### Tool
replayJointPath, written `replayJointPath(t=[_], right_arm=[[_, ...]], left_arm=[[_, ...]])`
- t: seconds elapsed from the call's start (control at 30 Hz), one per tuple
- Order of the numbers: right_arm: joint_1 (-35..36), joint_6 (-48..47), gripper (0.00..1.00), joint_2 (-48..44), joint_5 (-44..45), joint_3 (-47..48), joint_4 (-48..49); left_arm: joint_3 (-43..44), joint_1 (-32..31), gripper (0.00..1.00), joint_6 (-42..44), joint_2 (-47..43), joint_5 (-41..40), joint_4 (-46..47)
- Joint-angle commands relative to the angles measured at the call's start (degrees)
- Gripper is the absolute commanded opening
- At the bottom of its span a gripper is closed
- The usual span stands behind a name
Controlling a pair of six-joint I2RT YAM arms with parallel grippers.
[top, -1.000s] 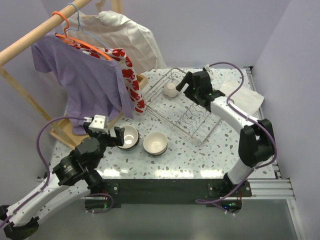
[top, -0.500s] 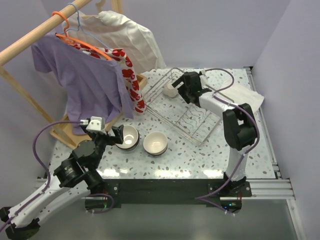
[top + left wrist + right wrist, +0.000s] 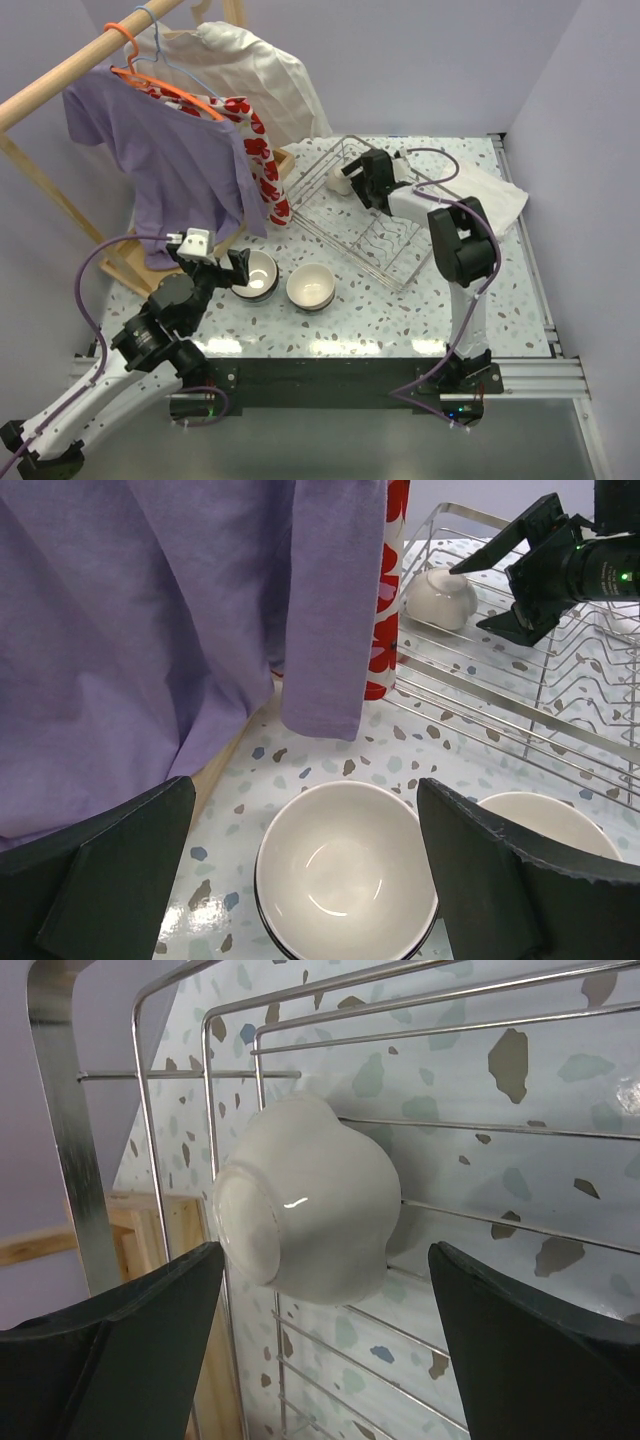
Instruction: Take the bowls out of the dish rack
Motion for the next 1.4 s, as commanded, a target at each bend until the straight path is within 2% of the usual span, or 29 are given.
replayJointPath(t=[0.0,0.27,0.67,1.03,1.17,1.23,1.37], right_arm=[[0.0,2.6,0.87,1.7,1.7,2.9,5.0],[0.0,3.7,0.84,4.0,1.5,3.0,6.0],[0.0,5.5,0.54,0.8,-1.0,0.1,9.2],[0.0,2.6,0.35,-6.0,-1.8,-1.4,9.3],[0.0,-0.5,0.27,-9.1,-2.1,-2.7,8.3],[0.0,-2.0,0.19,-10.7,-2.5,-4.0,8.1],[-0.1,-8.3,0.13,-15.5,-2.8,-5.6,5.0]], left_arm=[[0.6,0.9,0.98,0.6,-0.5,1.8,3.5],[0.5,1.5,0.98,0.8,-0.2,2.3,3.7],[0.5,2.2,0.98,1.1,0.4,2.9,3.8],[0.5,2.7,0.98,1.1,0.3,3.2,3.8],[0.5,2.8,0.98,1.1,0.3,3.1,3.7],[0.5,2.8,0.98,1.2,0.3,3.1,3.6],[0.5,2.8,0.98,1.2,0.3,3.4,3.6]])
